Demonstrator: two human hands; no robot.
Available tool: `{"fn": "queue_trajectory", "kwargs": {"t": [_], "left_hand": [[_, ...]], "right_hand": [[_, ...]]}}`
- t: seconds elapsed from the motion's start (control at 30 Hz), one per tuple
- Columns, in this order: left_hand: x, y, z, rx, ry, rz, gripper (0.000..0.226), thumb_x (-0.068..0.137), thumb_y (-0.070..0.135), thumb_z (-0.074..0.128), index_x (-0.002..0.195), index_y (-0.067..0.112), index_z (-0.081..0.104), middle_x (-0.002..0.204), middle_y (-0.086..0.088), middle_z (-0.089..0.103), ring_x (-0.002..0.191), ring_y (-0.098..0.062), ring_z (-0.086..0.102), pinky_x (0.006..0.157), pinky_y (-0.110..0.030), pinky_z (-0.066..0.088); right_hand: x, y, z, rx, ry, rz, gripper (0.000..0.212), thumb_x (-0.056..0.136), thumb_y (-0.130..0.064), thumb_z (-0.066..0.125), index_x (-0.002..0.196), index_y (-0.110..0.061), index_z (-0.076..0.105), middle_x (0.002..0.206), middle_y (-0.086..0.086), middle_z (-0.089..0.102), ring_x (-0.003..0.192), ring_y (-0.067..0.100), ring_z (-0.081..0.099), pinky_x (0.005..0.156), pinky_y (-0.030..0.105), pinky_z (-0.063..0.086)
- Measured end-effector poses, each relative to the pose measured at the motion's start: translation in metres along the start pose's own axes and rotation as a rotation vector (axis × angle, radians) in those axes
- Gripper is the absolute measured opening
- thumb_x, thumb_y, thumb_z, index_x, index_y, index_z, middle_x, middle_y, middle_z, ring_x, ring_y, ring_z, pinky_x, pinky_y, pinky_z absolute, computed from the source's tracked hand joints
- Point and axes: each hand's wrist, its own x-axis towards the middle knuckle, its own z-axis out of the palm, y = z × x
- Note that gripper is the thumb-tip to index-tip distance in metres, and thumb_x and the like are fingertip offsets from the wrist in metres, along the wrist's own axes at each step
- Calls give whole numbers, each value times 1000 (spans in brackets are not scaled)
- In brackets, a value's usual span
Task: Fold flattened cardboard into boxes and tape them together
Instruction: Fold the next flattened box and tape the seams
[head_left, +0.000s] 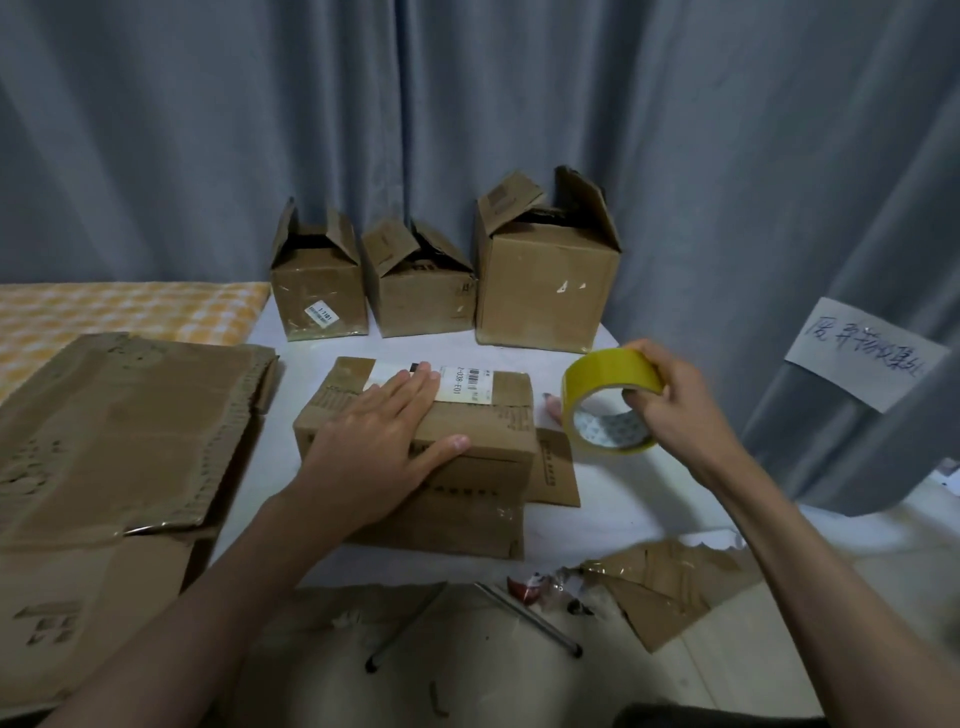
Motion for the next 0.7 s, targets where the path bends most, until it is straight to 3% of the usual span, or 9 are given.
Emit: {"fn": "queue_trajectory", "kwargs": {"t": [0.13,0.3,0.4,0.47,0.6,0.7], "left_hand": [[-1,0,0,-3,-13,-11,93,80,84,-1,157,32,0,164,14,-3,150,-6,1,119,-32,2],[-1,-5,-2,51,-54,14,100,76,90,10,157,32,-4,163,14,-6,149,-4,-2,121,-33,5],[0,-17,-9,23,-87,42,98,74,86,18,156,37,-1,161,18,-4,141,2,-5,115,-31,4],[2,-35,-21,-2,-141,73,97,73,84,28,155,40,2,160,22,-1,144,1,1,118,-34,7],[6,-66,-46,-112,-160,101,83,82,60,53,152,36,15,158,21,14,149,-7,15,120,-26,8],[8,-60,-49,-207,-184,109,76,90,32,67,150,46,22,155,31,17,145,7,16,119,-24,11]], "right_hand": [[-1,9,2,-37,-55,11,30,81,15,52,99,-7,60,77,-3,57,68,-10,53,60,7,39],[-5,21,9,-97,-184,52,29,84,10,54,94,-18,52,81,2,56,78,16,56,66,25,43],[-10,22,15,-21,-272,84,26,87,7,55,98,-16,50,83,0,57,74,1,56,60,16,44],[-13,21,22,42,-340,100,26,88,5,57,99,-16,48,84,-1,57,76,4,56,63,16,46],[-15,8,44,148,-467,101,32,86,-9,73,107,-17,49,96,0,60,81,1,60,68,21,51],[-12,0,54,182,-527,148,41,84,-38,78,114,-24,53,113,4,60,99,13,63,85,33,57]]}}
